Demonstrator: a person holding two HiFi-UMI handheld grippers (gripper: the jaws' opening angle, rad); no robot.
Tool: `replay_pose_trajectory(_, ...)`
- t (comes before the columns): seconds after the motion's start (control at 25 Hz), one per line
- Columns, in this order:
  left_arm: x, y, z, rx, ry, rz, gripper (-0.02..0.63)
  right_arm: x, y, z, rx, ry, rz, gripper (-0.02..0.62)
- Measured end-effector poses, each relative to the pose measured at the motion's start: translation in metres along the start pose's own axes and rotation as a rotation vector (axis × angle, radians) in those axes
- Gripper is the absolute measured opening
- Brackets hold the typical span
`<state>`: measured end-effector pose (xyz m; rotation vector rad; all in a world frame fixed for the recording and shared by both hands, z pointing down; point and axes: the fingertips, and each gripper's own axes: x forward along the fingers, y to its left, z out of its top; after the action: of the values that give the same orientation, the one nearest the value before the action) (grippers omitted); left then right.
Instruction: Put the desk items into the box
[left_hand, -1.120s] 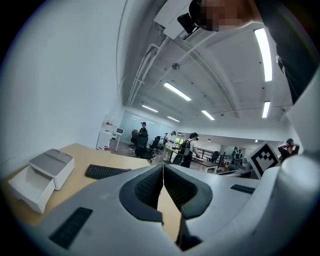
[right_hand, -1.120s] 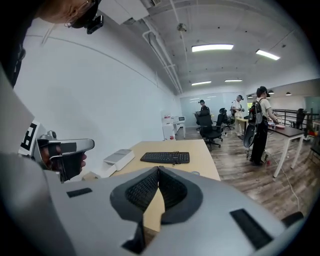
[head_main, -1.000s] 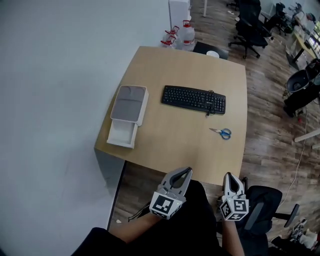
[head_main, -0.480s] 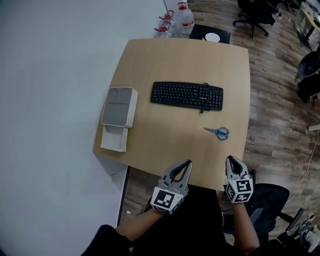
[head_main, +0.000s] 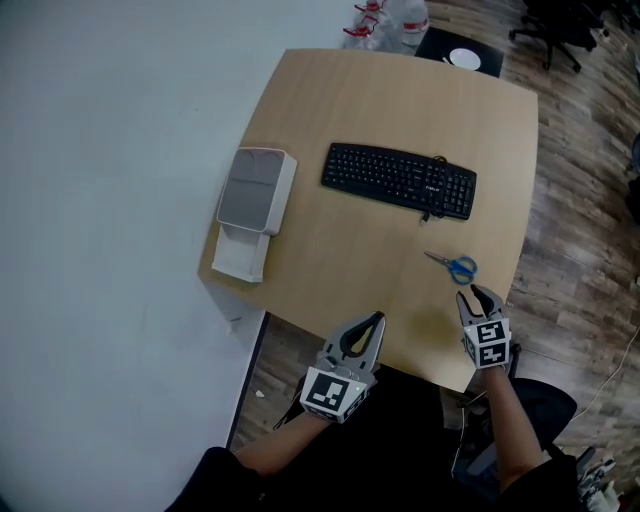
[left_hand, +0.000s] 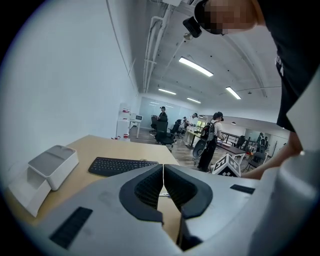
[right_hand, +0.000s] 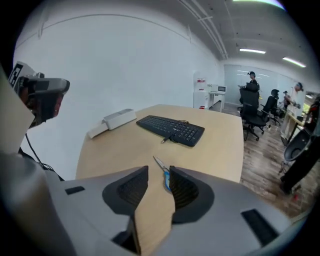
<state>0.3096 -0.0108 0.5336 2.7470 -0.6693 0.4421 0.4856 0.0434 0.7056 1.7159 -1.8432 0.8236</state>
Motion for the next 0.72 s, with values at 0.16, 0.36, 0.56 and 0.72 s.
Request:
replay_pose_trajectory(0.16, 0.006, 0.012, 0.001, -0.026, 0.015, 0.038, 0.017, 0.029, -0.016, -0.006, -0.053, 0.070, 0.034, 0.195)
replay_pose_trajectory(0.36, 0.014, 0.024, 0.000, -0.062, 0.017, 0.085, 0.017, 0.058, -0.030, -0.016, -0.087, 0.158, 0.081, 0.201)
replay_pose_trajectory(0.56, 0.020, 0.027, -0.003, -0.076, 0.030, 0.095, 0.017, 0.074, -0.030, -0.036, -0.198, 0.253, 0.134, 0.220)
replay_pose_trajectory(0.72, 0.020, 0.041, -0.002, -0.067, 0.020, 0.149, 0.017, 0.086, -0.036, -0.042, -0.267, 0.291, 0.157, 0.222)
